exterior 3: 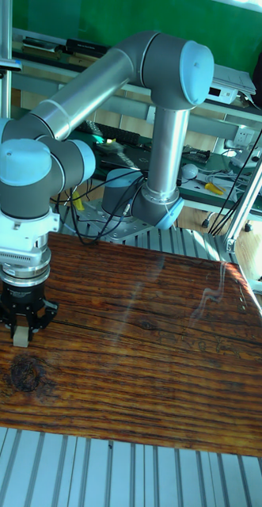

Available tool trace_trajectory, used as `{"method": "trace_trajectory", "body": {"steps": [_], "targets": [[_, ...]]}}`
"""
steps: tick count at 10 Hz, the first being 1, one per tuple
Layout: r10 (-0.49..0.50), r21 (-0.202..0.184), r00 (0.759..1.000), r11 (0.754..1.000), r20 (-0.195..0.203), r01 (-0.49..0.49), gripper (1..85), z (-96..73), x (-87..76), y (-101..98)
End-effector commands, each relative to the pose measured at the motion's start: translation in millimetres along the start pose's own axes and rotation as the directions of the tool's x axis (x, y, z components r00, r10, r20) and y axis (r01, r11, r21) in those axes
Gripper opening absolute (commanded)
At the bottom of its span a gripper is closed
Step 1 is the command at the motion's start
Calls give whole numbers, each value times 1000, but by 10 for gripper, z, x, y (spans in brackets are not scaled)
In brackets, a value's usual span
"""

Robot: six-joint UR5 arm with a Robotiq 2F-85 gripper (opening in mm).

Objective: Hold a small block with the gripper and sweep it from left to right on the table

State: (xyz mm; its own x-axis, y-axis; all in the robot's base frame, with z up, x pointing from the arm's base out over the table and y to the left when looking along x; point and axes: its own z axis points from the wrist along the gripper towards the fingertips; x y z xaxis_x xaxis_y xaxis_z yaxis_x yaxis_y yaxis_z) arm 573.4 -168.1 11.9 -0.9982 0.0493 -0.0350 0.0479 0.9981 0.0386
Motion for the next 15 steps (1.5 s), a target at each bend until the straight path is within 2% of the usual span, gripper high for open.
{"method": "trace_trajectory", "body": {"steps": [1, 15], "targets": [[17, -7, 1000, 1000, 6, -17, 10, -11, -11, 41], [48, -22, 999, 999, 0, -48, 10, 1, 18, 204]]}}
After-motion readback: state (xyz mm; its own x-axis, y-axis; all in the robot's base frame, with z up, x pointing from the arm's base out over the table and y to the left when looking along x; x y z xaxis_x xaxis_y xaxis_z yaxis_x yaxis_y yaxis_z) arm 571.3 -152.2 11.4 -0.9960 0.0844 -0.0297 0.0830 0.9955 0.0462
